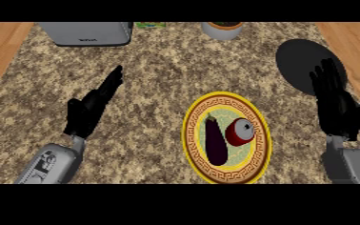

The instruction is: Pick the can from the plate and place it in the pan

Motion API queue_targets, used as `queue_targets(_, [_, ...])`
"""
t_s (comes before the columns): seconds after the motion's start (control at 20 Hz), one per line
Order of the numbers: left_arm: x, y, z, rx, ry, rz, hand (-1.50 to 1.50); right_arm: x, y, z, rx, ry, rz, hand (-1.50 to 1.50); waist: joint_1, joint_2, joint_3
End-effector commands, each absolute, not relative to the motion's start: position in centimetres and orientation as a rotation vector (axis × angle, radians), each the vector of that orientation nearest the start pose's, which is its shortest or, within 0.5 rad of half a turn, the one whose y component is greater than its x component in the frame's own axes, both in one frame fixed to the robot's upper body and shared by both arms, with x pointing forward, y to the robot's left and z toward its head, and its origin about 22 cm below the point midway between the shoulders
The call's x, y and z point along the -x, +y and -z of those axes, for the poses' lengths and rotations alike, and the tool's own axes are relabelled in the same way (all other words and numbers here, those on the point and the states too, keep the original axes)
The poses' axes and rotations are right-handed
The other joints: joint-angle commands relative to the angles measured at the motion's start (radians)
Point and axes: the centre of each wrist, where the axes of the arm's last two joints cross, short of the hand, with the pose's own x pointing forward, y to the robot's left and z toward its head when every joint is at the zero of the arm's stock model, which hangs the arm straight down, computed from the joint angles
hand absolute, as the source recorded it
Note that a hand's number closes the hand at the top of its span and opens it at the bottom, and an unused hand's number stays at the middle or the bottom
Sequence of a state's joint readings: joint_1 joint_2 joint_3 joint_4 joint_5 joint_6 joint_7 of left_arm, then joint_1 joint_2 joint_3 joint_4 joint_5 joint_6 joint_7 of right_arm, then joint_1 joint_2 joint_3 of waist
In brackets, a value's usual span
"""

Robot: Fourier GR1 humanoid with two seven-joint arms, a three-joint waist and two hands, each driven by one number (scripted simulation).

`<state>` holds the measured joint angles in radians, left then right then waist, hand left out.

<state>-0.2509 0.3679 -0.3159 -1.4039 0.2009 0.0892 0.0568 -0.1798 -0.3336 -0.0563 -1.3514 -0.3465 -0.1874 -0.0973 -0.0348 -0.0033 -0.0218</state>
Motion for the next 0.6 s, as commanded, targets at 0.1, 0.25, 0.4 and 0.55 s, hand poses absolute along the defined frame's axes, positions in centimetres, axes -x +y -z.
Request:
queue_targets(0.1, [-28.5, 21.6, -2.4, 0.037, -1.619, 0.301, 0.00, -30.7, -28.2, -6.3, -0.211, -1.798, -0.145, 1.50, 0.067, -0.001, 0.022])
queue_targets(0.25, [-28.8, 20.3, -3.5, 0.073, -1.702, 0.228, 0.00, -31.5, -24.1, -9.4, -0.592, -1.882, -0.424, 1.50, 0.123, -0.009, 0.024])
queue_targets(0.4, [-24.5, 20.1, -1.1, 0.080, -1.674, 0.130, 0.00, -28.6, -32.5, -6.2, -0.303, -1.807, -0.448, -1.50, 0.046, -0.002, 0.023])
queue_targets(0.55, [-24.7, 21.7, -0.2, 0.072, -1.684, 0.135, 0.00, -28.5, -37.2, -5.4, -0.405, -1.838, -0.536, -1.50, 0.050, 0.006, 0.024])
